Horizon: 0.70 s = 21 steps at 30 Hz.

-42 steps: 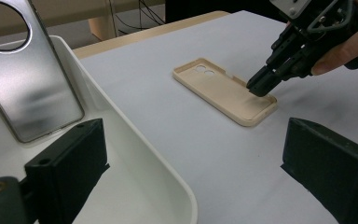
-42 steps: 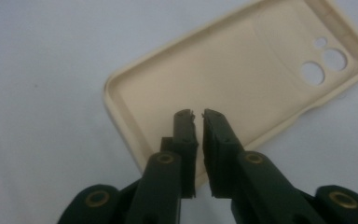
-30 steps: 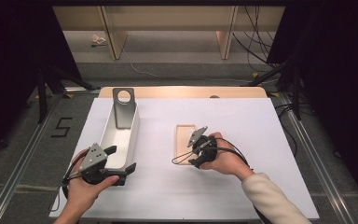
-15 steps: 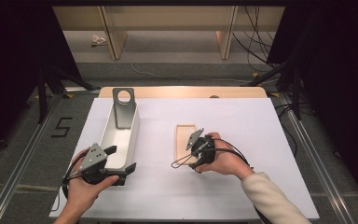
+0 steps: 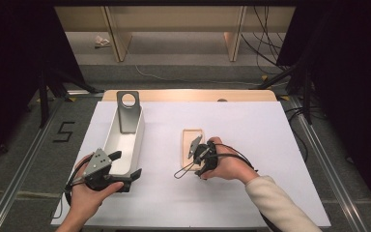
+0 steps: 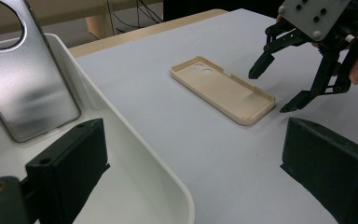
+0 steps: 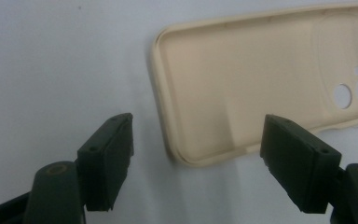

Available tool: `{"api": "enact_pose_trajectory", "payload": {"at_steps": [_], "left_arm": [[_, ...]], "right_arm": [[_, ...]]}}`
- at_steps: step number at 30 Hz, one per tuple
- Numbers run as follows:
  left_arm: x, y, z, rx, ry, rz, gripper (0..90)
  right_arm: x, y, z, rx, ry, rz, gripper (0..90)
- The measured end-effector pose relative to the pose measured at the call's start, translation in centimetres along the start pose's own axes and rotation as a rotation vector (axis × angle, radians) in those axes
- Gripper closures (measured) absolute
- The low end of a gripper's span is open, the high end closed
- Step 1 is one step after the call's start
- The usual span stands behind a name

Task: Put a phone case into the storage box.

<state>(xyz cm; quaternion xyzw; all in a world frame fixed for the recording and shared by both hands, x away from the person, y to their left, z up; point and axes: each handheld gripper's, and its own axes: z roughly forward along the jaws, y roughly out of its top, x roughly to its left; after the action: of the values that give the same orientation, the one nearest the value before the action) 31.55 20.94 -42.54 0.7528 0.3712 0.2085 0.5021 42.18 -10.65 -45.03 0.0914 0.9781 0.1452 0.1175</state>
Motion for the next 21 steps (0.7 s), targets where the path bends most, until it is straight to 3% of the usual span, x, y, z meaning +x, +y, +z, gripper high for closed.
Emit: {"api": "enact_pose_trajectory", "payload": {"at_steps": [21], "left_arm": [[0.0,0.0,0.1,0.001,-0.003,0.001,6.1]], "right_arm": [[-0.3,1.7,1.4,0.101,0.009,-0.065,31.1]]}}
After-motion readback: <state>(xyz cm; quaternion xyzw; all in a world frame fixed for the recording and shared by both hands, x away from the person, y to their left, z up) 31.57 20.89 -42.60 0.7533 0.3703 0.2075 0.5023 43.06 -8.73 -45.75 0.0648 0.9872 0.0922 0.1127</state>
